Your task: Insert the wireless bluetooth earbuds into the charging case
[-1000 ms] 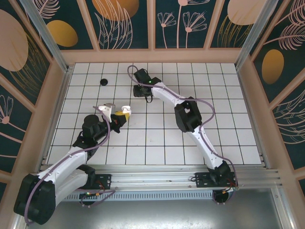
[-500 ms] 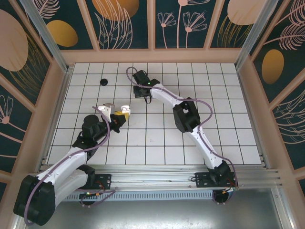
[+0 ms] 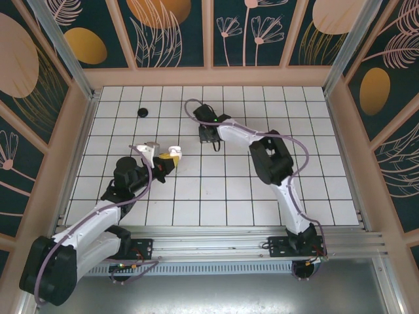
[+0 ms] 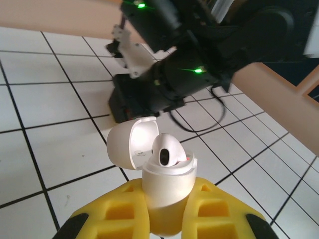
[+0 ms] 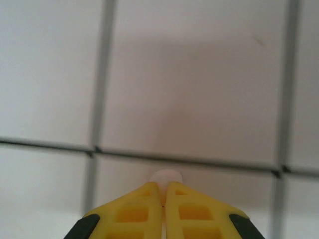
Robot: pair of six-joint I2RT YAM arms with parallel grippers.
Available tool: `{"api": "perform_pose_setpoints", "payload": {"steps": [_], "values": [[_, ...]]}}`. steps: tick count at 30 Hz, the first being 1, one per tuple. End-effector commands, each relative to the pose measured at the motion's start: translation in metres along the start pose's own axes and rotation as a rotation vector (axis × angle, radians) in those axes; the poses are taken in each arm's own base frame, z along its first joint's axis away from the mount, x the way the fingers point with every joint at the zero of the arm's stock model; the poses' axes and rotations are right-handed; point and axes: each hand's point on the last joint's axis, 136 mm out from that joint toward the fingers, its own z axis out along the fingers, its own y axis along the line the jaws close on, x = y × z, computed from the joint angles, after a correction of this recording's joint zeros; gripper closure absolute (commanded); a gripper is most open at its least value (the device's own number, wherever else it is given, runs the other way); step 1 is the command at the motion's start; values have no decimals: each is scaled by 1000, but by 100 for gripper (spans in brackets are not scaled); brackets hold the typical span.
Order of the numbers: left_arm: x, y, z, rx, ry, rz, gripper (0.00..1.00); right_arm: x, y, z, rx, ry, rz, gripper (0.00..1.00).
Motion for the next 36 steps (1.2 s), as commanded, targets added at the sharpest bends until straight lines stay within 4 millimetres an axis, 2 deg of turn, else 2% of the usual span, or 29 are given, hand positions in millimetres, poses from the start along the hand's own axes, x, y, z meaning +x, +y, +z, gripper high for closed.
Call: {"api": "perform_pose_setpoints", "payload": {"steps": [1, 3, 6, 9, 12, 16, 19, 25, 29, 31, 32, 36], "values": [[-20, -17, 4, 98, -42, 4, 100, 21, -41, -32, 90, -3, 101, 93], [-21, -21, 7, 123, -38, -6, 100, 50, -61, -41, 121, 34, 140, 93], [-20, -23, 10, 145, -28, -18, 100, 95, -80, -54, 117, 93, 214, 92], [-19, -26, 14, 158, -20, -18, 100, 128, -84, -63, 70, 142, 282, 90], [-19, -30, 17, 170, -14, -16, 100, 144, -82, -70, 46, 160, 321, 84], [-18, -36, 22, 185, -5, -11, 100, 143, -79, -76, 19, 156, 352, 69], [-19, -41, 25, 193, -2, -3, 100, 135, -75, -85, -11, 143, 359, 64], [-20, -46, 29, 197, 1, 2, 100, 115, -74, -115, -138, 102, 370, 63], [-20, -50, 34, 207, 7, 1, 100, 102, -75, -128, -273, 85, 283, 63], [-19, -53, 38, 219, 10, -3, 100, 103, -74, -130, -317, 81, 211, 64], [-19, -56, 40, 228, 10, -7, 100, 99, -85, -126, -325, 73, 203, 65], [-18, -67, 51, 264, 23, -27, 100, 101, -98, -115, -388, 74, 169, 64]]}}
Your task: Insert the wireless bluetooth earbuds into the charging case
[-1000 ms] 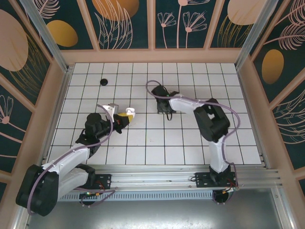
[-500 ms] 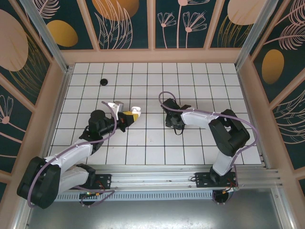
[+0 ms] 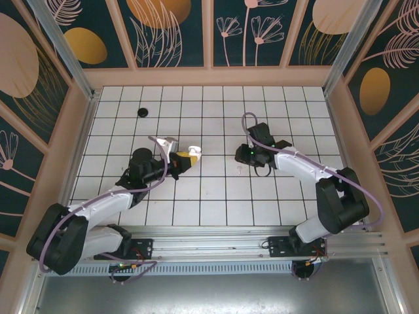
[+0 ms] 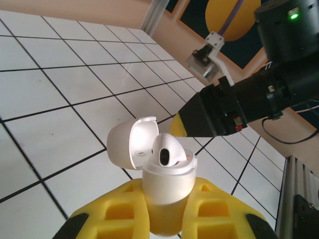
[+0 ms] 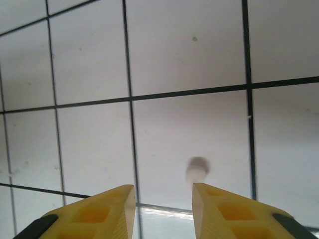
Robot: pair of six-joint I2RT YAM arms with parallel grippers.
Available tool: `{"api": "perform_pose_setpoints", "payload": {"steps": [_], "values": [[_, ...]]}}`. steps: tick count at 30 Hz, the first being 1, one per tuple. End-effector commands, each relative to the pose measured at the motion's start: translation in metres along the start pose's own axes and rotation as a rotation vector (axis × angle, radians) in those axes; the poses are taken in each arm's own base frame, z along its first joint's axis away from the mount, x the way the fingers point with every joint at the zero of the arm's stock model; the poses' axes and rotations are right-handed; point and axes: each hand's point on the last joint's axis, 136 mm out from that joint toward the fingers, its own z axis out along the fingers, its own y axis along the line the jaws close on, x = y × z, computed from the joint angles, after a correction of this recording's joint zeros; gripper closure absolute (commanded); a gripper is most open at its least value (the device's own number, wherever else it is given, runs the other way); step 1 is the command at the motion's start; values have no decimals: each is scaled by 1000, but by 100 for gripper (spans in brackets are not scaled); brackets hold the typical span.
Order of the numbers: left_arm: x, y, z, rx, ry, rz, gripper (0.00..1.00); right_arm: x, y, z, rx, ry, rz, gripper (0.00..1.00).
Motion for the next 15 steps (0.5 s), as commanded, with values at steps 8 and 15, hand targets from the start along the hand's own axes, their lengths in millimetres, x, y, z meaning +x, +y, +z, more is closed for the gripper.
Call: {"api": "perform_pose_setpoints", "payload": {"steps": [8, 15], "values": [[-22, -22, 21, 73, -43, 11, 100, 12, -11, 29, -85, 88, -122, 58], [-18, -21, 22, 68, -36, 5, 100, 22, -24, 48, -18, 137, -126, 58]]}}
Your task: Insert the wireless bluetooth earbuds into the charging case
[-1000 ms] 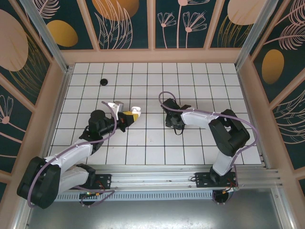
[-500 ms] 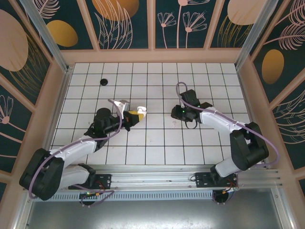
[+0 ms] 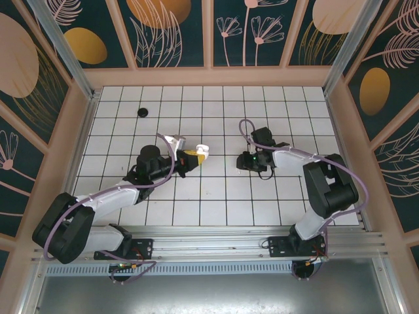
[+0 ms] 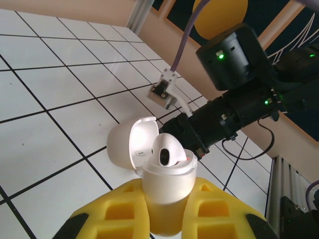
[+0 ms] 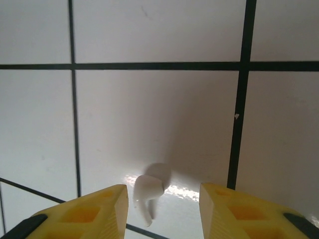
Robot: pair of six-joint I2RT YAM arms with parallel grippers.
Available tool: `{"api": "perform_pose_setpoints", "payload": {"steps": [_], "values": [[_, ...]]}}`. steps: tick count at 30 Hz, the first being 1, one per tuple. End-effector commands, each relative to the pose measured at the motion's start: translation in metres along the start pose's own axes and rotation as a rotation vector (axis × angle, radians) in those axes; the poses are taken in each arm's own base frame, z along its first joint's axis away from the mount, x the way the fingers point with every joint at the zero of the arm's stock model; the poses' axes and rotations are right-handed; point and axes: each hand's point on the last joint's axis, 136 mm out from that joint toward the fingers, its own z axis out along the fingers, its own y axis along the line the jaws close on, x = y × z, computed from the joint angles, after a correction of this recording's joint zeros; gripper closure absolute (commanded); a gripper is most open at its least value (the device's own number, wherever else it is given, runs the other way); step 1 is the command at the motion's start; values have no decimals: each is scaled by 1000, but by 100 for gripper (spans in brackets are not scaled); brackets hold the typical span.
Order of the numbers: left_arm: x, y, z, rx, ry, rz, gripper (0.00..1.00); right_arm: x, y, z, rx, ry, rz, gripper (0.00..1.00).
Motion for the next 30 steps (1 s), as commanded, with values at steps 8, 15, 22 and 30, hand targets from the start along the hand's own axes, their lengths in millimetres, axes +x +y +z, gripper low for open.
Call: {"api": "perform_pose_setpoints", "payload": {"steps": [8, 15, 22, 30], "values": [[-13, -7, 3, 19, -36, 17, 100, -3, 8, 17, 16, 21, -54, 58], [-11, -6, 2, 13, -32, 20, 100, 5, 13, 25, 29, 53, -55, 62], [-9, -5, 1, 6, -30, 20, 100, 15, 20, 28, 43, 75, -37, 65], [-9, -5, 0, 4, -32, 25, 100, 21, 25, 28, 105, 98, -14, 67]]}}
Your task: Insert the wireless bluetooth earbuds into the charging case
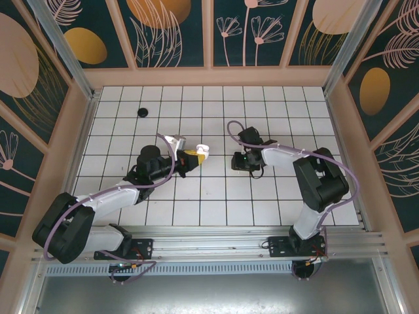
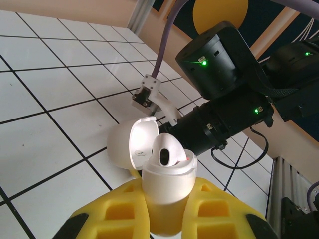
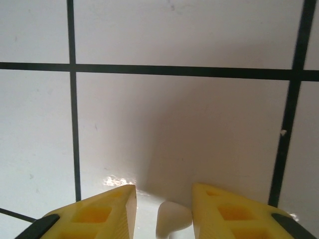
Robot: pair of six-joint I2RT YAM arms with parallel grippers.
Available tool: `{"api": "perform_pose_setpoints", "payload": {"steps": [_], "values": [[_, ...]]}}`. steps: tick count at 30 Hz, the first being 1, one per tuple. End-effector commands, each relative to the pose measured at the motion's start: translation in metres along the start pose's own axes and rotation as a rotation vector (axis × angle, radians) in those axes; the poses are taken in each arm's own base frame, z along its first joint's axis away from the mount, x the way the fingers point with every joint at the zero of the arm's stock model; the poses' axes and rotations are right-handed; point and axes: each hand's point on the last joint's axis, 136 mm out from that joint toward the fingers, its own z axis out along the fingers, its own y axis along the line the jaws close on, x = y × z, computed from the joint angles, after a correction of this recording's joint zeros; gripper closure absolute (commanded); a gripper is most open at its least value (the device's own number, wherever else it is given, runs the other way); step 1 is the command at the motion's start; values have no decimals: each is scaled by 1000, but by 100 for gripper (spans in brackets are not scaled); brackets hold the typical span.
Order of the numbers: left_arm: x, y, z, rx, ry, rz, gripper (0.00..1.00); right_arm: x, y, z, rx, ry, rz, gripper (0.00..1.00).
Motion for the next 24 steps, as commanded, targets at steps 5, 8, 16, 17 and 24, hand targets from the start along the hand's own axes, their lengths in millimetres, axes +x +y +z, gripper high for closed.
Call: {"api": "perform_pose_setpoints", "payload": {"steps": [5, 8, 16, 17, 24], "values": [[-8, -5, -3, 3, -32, 24, 100, 25, 7, 9, 79, 101, 26, 68], [-8, -5, -5, 2, -33, 26, 100, 30, 5, 8, 134, 114, 25, 68], [-6, -6, -9, -5, -36, 32, 100, 40, -1, 10, 219, 155, -1, 67], [-6, -5, -9, -8, -37, 33, 100, 41, -1, 9, 226, 158, -9, 66], [-7, -6, -13, -13, -46, 36, 100, 48, -5, 9, 278, 206, -60, 67]]}}
